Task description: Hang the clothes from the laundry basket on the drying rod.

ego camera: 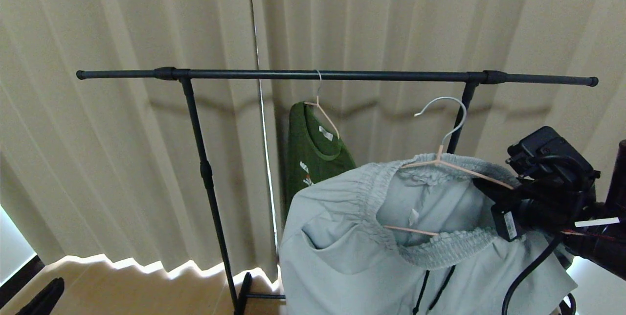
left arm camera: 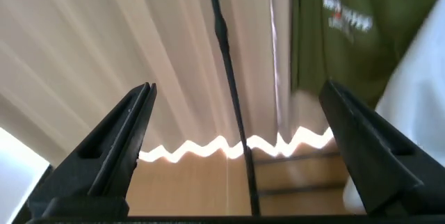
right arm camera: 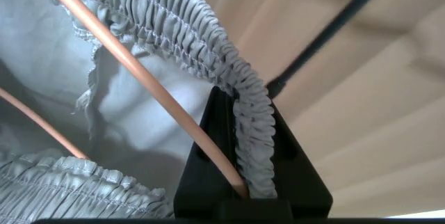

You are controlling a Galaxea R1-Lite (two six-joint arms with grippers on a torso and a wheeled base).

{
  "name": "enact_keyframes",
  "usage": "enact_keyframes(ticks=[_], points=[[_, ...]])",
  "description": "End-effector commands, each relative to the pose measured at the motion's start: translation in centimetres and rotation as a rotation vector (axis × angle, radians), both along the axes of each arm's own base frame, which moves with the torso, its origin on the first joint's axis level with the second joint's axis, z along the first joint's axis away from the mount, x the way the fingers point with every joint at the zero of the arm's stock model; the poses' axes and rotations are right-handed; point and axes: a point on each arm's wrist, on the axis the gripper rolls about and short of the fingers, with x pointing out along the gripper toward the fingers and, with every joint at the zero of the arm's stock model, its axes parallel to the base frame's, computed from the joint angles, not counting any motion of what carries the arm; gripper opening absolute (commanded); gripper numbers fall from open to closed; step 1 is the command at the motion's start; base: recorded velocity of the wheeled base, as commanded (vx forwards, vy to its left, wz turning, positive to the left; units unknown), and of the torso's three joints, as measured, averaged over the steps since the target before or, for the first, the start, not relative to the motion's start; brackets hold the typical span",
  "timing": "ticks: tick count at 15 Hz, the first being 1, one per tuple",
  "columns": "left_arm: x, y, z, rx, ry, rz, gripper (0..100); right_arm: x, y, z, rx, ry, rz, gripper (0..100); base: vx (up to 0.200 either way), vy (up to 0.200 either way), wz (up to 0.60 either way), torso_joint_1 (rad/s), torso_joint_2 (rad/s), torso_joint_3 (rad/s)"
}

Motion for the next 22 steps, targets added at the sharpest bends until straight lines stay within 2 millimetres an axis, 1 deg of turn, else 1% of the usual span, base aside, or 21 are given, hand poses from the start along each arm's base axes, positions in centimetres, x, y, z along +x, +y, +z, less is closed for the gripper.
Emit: enact_keyframes(ticks=[1,3,5,8,12,13,17,21,22], points=[[-0.2,0.0,0.1,-0.007,-0.014,-0.028,100,-0.1,-0.6,0.0,-0.005,0.01,-0.025,0,0.0,0.0,0.0,0.0,0.0,0.0],[-0.1,-0.1,0.1,-0.008,-0.012,-0.043,100,-0.8,-1.5,0.2,-0.014,0.034,-0.055,0,0.0,0.0,0.0,0.0,0.0,0.0],[0.3,-0.2,-0.8,0.005,0.044,-0.051,100,-1.3,-2.1,0.1,-0.02,0.056,-0.07,0,0.0,0.0,0.0,0.0,0.0,0.0],[1.0,-0.3,-1.3,0.015,0.101,-0.051,100,-1.3,-2.6,-0.3,-0.025,0.074,-0.101,0,0.0,0.0,0.0,0.0,0.0,0.0],[1.1,-0.3,-1.3,0.019,0.109,-0.053,100,-1.2,-3.2,-0.3,-0.024,0.074,-0.132,0,0.0,0.0,0.0,0.0,0.0,0.0],[1.1,-0.3,-1.8,0.021,0.127,-0.053,100,-1.4,-3.4,-0.2,-0.021,0.067,-0.136,0,0.0,-0.2,0.0,-0.002,0.0,0.002],[1.1,-0.3,-1.8,0.022,0.127,-0.055,100,-1.9,-3.5,-0.1,-0.019,0.058,-0.137,0,0.0,-0.2,0.0,0.006,0.0,0.007],[1.1,-0.4,-1.8,0.024,0.125,-0.058,100,-2.1,-4.1,0.1,-0.014,0.044,-0.168,0,0.0,-0.2,0.0,0.001,0.0,0.007],[1.1,-0.4,-1.8,0.024,0.124,-0.066,100,-2.2,-4.4,0.3,-0.013,0.037,-0.183,0,0.0,0.0,0.0,0.0,0.0,0.0]])
